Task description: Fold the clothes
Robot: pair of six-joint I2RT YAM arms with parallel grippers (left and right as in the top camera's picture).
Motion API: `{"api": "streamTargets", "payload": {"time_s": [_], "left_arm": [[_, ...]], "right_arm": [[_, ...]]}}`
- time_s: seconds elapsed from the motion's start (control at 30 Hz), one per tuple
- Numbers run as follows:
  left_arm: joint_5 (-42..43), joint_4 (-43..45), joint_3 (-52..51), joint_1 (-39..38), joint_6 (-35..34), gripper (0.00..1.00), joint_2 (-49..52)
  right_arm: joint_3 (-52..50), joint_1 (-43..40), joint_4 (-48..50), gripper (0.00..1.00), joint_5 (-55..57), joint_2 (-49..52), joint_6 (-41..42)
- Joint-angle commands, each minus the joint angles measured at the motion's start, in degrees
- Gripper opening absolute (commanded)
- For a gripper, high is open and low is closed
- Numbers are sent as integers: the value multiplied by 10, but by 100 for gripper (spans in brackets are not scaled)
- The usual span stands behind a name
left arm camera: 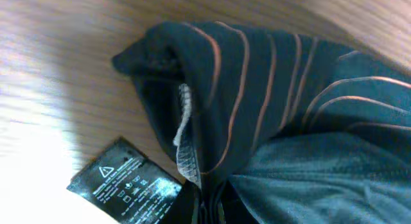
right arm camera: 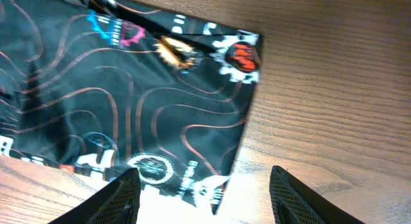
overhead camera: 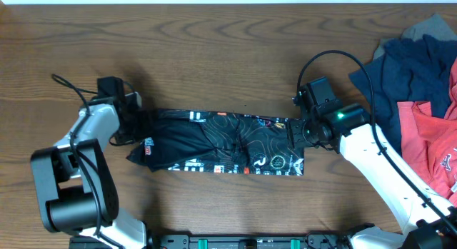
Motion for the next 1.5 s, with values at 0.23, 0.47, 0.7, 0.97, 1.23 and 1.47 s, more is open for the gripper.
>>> {"api": "streamTargets", "payload": {"time_s": [0.23, 0.47, 0.7, 0.97, 1.23, 1.47], "left_arm": [[-32, -101, 143, 110, -17, 6, 14], [-31, -269, 239, 95, -21, 6, 11], [26, -400, 253, -32, -90, 6, -15], [103, -375, 253, -219, -151, 6, -18], [148, -278, 252, -326, -200, 6, -18], [123, -252, 251, -370, -211, 6, -17]], "right_arm": [[2, -50, -5, 63, 12, 3, 9], [2, -87, -7, 63, 12, 3, 9], [2, -102, -7, 63, 12, 3, 4], [2, -102, -15, 64, 5, 3, 0], [2, -102, -17, 64, 5, 3, -4], [2, -102, -18, 64, 5, 3, -4]]}}
